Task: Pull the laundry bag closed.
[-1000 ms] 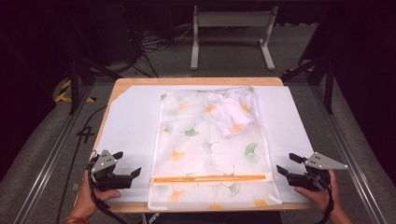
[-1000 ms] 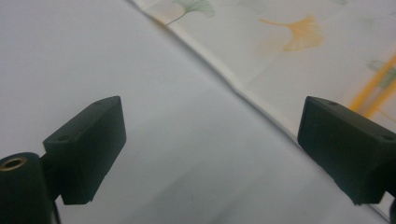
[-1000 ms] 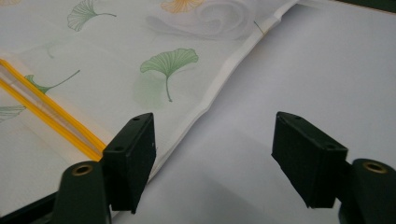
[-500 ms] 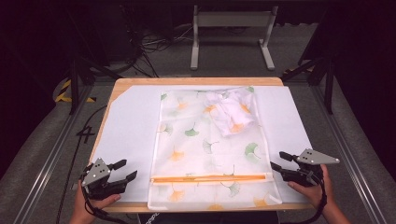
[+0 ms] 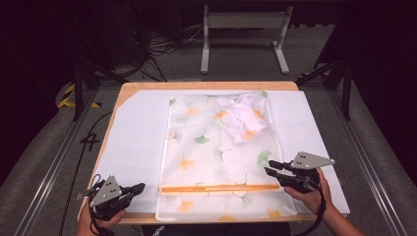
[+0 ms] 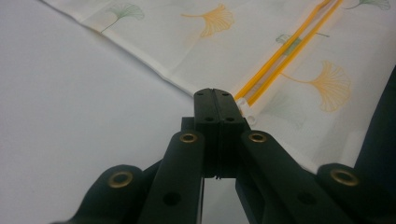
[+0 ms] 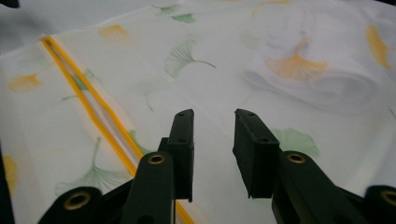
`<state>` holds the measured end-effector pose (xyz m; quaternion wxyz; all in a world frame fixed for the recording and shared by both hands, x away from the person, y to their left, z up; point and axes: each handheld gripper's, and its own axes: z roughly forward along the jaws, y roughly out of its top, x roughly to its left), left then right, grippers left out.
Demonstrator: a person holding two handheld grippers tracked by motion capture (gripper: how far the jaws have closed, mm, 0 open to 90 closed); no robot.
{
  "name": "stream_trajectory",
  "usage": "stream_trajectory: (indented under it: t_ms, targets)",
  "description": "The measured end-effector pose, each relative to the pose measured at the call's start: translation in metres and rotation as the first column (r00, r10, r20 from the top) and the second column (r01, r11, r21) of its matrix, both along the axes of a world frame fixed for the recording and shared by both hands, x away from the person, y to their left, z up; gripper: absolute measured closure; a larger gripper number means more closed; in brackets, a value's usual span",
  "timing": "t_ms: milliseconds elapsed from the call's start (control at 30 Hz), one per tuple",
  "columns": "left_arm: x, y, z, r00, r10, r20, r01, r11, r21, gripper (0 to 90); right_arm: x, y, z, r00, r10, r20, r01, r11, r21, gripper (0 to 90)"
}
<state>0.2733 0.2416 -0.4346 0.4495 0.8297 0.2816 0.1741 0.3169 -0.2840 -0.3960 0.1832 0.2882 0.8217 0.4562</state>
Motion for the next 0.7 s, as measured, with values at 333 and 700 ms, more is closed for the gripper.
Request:
stream_trajectory:
  t_ms: [333, 700]
  targets:
    - [-0.007, -0.019, -0.003, 0.9967, -0.078, -0.024, 0.079, 0.9959, 0.044, 90.0, 0.005, 0.085, 0.007, 0.9885, 0.151, 0.005, -0.151, 0.988, -0.035, 63.3]
    - [-0.007, -0.035, -0.014, 0.9872, -0.142, -0.072, 0.148, 0.9856, 0.081, 90.0, 0.02, 0.162, -0.006, 0.9646, 0.26, -0.045, -0.263, 0.962, -0.08, 60.1]
